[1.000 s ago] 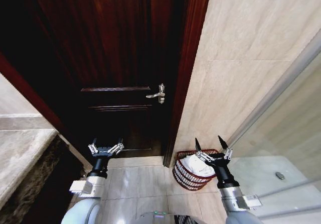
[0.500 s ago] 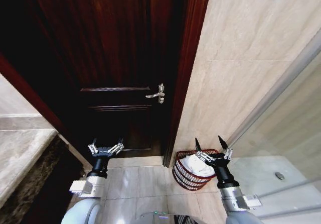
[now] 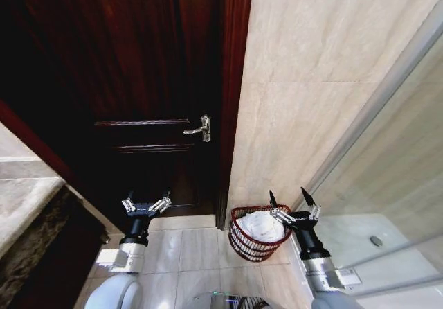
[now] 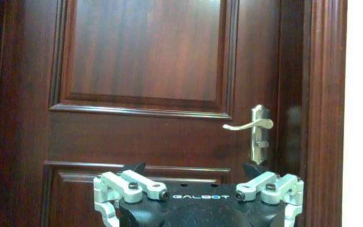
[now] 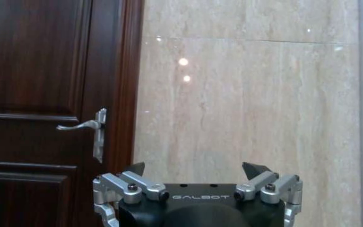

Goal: Discard the used towel into the hamper.

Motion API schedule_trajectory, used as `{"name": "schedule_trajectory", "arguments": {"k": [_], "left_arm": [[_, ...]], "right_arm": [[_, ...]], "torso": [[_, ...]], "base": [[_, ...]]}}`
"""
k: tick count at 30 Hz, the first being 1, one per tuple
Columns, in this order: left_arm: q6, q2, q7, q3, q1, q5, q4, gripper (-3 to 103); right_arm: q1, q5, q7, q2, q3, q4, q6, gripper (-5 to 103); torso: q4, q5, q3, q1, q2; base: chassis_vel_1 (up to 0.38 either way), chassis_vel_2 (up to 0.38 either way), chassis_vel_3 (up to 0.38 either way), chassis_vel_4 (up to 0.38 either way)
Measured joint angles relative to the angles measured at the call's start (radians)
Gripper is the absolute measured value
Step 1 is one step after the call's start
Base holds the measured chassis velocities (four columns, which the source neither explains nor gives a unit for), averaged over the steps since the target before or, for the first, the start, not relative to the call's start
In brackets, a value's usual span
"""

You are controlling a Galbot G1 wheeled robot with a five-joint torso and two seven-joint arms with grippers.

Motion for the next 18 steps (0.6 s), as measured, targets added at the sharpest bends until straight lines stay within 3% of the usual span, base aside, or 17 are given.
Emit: {"name": "schedule_trajectory", "arguments": {"k": [9,18], "left_arm": [[0.000,0.000,0.000,0.000,0.000,0.000,0.000,100],[0.000,0.000,0.000,0.000,0.000,0.000,0.000,100]], "right_arm": [[0.000,0.000,0.000,0.000,0.000,0.000,0.000,100],[0.000,0.000,0.000,0.000,0.000,-0.001,0.000,100]], "torso": [[0.0000,0.0001,-0.005,-0.005,-0.010],[0.0003,0.0002,-0.012,-0.010,-0.021]], "base": [[0.044,0.034,-0.020,-0.013],[0.055,0.045,0.077,0.069]]}}
